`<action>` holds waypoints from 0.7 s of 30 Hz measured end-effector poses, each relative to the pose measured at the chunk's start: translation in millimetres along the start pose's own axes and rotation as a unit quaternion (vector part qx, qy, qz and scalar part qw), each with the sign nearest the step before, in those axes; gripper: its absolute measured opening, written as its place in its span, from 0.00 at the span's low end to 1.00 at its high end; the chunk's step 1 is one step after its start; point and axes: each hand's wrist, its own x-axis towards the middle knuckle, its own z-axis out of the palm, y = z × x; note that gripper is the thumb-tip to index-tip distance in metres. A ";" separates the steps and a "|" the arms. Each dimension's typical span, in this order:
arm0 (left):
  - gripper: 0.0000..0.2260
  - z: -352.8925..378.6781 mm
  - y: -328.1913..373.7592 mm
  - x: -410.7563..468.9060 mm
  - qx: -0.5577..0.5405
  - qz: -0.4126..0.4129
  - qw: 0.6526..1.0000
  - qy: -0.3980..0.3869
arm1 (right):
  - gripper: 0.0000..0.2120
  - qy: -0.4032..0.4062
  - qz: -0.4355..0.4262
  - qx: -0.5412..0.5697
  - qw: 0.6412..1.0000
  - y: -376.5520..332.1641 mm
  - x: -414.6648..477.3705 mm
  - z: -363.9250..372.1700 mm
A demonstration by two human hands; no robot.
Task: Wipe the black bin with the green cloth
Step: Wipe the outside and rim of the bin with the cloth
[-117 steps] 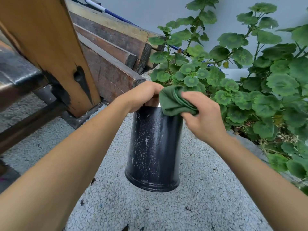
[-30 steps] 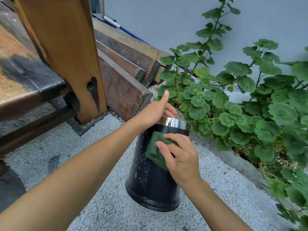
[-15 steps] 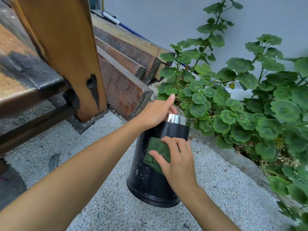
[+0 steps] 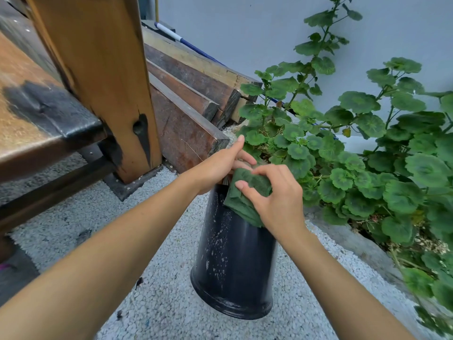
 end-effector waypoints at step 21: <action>0.33 14.0 -31.4 -17.9 0.285 0.108 0.953 -0.005 | 0.14 -0.102 -0.098 0.017 0.990 19.1 -115.8 -46.4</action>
